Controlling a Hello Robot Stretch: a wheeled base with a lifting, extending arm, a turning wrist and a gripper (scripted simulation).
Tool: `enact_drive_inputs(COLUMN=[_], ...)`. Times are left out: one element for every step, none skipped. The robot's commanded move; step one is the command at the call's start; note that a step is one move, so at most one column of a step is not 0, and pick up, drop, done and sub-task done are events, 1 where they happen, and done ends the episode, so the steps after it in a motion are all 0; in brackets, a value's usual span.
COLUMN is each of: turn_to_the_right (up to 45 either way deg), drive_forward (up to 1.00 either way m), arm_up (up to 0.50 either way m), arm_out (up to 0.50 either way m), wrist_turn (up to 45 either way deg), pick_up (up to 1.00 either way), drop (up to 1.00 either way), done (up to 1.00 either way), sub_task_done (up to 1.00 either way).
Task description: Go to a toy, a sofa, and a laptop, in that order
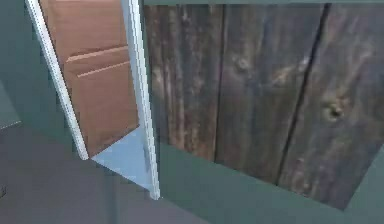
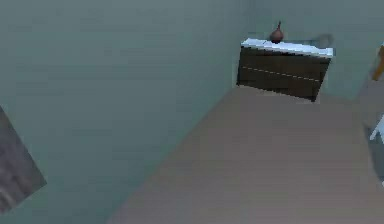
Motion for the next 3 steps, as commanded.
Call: enact_drive_inputs(turn_to_the_right=[-45.0,-45.0,-6.0], drive_forward=[0.00,0.00,0.00], arm_up=[0.00,0.00,0.00], arm_out=[0.00,0.00,0.00], wrist_turn=[0.0,0.0,0.0], pick_up=[0.00,0.00,0.00], drop=[0.00,0.00,0.00], done=[0.00,0.00,0.00], sub_task_done=[0.00,0.00,0.00])
